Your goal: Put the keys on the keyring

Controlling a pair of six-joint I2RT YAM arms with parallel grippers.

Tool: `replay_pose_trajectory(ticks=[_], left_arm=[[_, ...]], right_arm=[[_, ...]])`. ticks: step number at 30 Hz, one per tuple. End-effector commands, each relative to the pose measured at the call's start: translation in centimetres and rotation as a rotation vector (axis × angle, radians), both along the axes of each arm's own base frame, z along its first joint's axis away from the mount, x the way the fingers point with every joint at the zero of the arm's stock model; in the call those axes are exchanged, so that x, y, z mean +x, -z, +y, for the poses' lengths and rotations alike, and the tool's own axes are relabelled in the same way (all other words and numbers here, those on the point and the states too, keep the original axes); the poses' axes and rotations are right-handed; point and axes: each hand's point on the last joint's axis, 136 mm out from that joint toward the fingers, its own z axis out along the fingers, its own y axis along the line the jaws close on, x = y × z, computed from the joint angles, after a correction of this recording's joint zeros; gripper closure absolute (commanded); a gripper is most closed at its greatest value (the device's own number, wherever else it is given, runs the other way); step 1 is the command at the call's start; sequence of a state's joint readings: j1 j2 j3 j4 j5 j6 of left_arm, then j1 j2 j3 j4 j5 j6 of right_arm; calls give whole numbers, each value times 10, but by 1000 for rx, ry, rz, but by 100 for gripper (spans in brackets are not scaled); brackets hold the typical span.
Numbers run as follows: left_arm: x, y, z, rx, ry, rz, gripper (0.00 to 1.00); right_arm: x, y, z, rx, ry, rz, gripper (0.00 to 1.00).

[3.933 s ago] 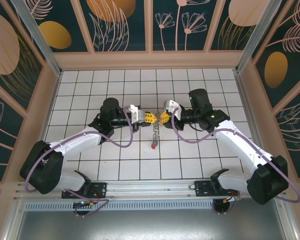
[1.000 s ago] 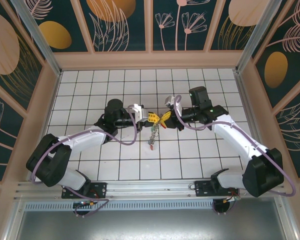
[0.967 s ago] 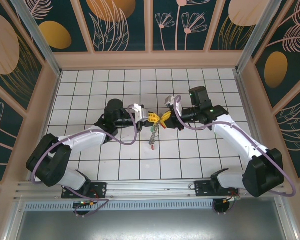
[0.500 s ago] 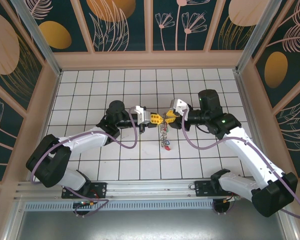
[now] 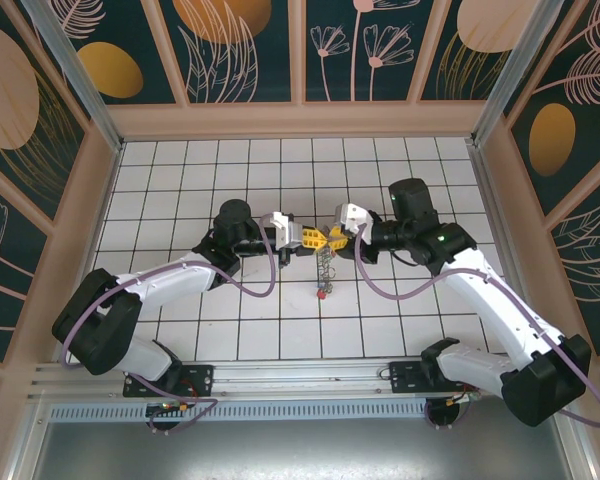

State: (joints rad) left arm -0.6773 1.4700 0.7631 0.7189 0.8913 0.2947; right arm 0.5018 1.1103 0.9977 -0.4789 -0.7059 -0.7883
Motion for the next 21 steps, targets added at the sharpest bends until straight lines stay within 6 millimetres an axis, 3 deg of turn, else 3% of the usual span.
replay_pose_trajectory(ticks=[1, 4, 5, 6, 9, 10, 21], left_arm=[[-9, -27, -2, -51, 51, -77, 100], [-9, -27, -2, -50, 51, -74, 100], [-9, -26, -3, -45, 50, -69, 100], [-7, -24, -3, -31, 41, -63, 100], [-3, -13, -3, 54, 27, -45, 80], [-2, -9, -2, 82, 19, -40, 78], [10, 12, 4, 246, -44, -32, 77]], right_arm=[[-2, -6, 4, -2, -28, -20, 81], [-1, -6, 5, -4, -31, -16, 99], [-1, -6, 4, -8, -29, -13, 100], [-1, -5, 4, -13, -26, -11, 100], [1, -3, 1, -36, -7, -10, 100], [1, -2, 1, -43, -5, -10, 100], [6, -1, 0, -58, 20, -15, 100]])
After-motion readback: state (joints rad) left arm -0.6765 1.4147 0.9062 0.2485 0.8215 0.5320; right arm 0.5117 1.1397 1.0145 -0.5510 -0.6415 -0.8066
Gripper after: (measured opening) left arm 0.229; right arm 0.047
